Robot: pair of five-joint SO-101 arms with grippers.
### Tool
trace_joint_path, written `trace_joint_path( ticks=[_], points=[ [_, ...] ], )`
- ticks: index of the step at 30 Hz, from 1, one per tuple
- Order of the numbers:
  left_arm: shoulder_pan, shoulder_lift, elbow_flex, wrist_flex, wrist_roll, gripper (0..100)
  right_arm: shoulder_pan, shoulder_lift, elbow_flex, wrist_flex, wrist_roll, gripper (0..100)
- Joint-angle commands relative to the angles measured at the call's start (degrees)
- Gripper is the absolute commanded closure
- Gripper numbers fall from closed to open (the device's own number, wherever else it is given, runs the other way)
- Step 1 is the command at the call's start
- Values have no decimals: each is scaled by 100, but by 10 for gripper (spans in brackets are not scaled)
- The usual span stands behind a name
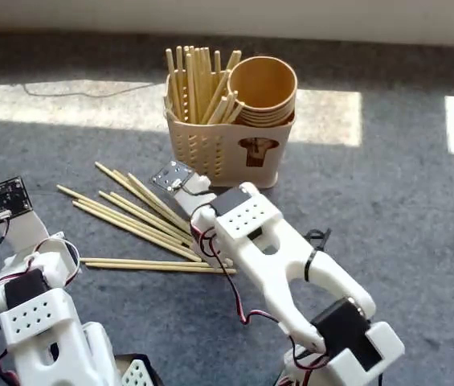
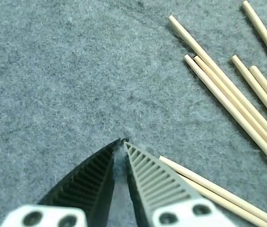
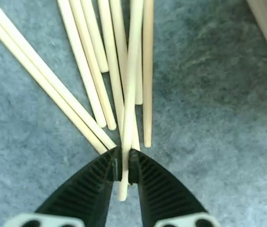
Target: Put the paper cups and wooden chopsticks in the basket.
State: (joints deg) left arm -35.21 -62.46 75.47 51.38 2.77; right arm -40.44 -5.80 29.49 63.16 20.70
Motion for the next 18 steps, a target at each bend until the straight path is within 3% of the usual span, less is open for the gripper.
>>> trace_joint_path(
  ticks=[1, 9, 18],
  points=[
    [-40, -127, -22, -114, -35, 995, 224, -549, -207, 611, 352, 992],
    [-40, -127, -22, -114, -35, 995, 470, -1200, 321, 1525, 976, 992],
    [-40, -127, -22, -114, -35, 995, 892, -2738, 1947, 1578, 1776, 992]
  ],
)
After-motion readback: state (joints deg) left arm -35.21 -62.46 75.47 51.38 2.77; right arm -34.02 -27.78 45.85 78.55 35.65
